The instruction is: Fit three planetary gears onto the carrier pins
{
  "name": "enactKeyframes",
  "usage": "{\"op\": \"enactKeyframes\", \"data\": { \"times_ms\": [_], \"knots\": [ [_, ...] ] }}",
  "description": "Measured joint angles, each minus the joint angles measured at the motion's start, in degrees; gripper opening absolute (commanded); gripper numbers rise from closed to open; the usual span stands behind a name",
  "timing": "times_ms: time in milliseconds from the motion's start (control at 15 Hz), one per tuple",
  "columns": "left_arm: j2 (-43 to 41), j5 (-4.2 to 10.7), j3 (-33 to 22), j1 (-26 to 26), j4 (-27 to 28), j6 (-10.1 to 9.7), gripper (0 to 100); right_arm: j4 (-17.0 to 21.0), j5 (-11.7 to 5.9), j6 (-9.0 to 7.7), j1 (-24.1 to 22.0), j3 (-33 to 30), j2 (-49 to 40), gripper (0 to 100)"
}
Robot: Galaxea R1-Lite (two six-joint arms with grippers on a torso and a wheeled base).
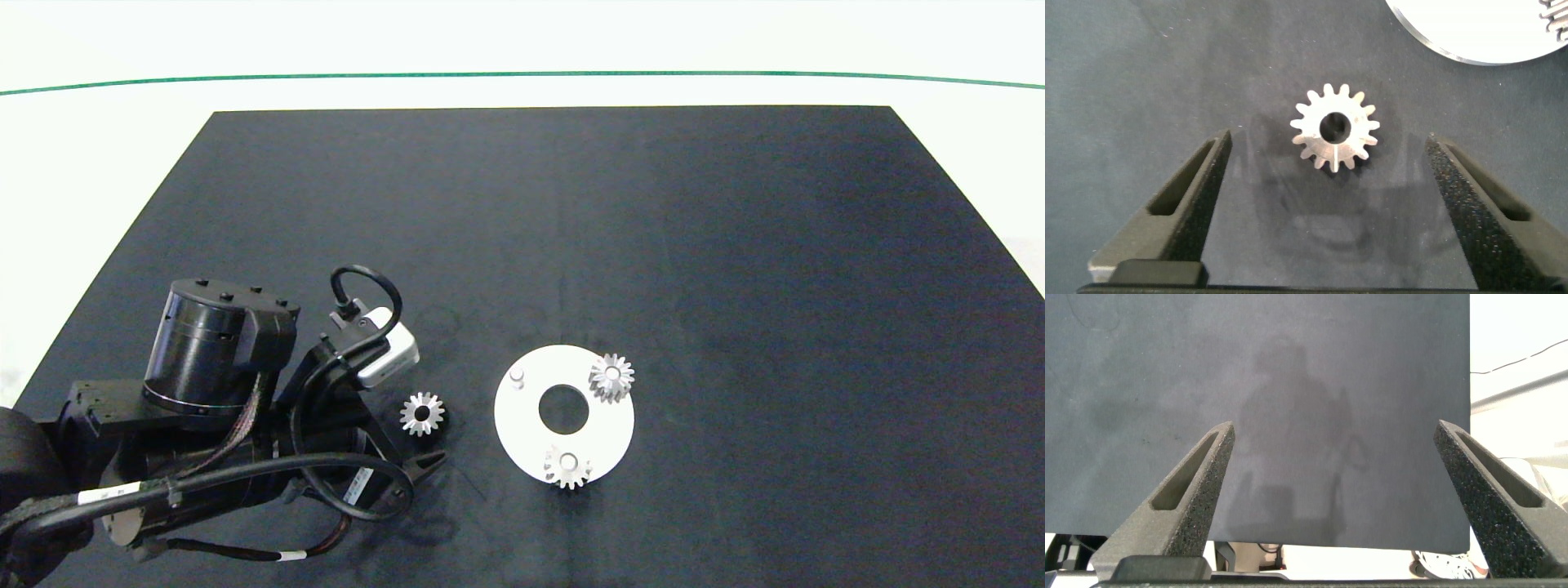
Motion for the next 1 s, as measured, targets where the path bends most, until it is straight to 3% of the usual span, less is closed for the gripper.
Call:
{"op": "enactKeyframes", "data": {
  "times_ms": [1000],
  "knots": [
    [3.0, -0.01, 0.6, 0.2, -3.1, 0.00, 61, 0.1, 0.05, -0.02, 0.0, 1.1, 0.0, 100]
  ]
}}
